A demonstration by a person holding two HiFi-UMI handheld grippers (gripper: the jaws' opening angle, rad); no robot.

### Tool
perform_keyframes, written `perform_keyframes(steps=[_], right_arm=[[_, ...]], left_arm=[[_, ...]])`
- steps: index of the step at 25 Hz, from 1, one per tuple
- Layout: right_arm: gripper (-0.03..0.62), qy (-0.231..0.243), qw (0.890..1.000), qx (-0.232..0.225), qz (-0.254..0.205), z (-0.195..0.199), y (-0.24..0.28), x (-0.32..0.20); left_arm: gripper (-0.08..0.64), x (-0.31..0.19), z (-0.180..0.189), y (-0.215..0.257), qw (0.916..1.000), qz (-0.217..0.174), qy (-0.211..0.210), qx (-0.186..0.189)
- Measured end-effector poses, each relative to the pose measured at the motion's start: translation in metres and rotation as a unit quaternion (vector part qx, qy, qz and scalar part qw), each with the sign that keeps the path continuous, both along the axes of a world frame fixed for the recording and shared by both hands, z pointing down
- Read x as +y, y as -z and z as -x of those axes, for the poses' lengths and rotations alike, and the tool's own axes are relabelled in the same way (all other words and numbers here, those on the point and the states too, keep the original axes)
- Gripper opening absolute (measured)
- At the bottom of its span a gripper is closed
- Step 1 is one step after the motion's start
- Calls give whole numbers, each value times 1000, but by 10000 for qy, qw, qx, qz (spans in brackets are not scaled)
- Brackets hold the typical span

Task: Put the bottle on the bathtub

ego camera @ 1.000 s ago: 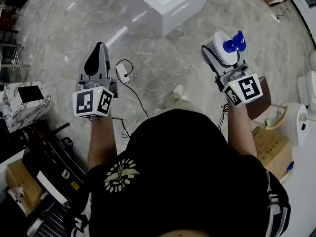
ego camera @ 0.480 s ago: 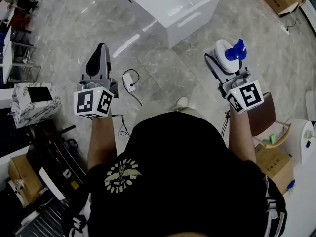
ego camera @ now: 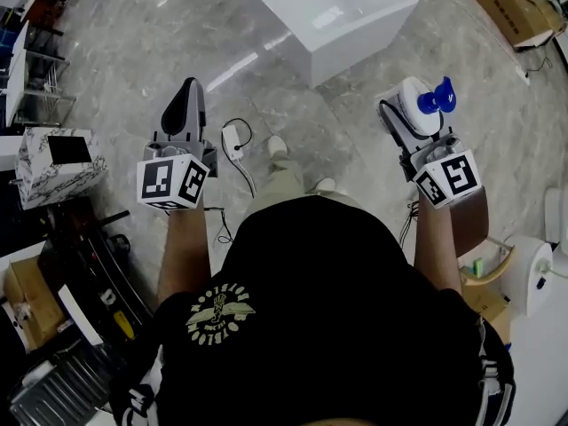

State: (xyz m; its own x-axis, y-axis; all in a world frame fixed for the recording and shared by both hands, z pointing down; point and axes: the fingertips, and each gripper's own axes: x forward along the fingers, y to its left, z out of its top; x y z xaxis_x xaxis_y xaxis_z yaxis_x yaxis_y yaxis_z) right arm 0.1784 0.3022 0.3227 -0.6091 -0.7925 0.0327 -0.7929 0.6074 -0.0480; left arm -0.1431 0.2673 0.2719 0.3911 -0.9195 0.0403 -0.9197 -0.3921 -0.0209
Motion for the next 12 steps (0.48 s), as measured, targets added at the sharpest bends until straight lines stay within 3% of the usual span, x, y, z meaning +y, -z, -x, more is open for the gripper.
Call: perform_keyframes(steps=[7, 12], right_arm=[[268, 27, 10000, 21, -34, 16, 6, -32], [268, -174, 9998, 14, 37, 21, 6, -59]], left_arm=[[9, -31, 17, -2, 9999, 6, 25, 113], [9, -74, 18, -8, 9996, 93, -192, 199]])
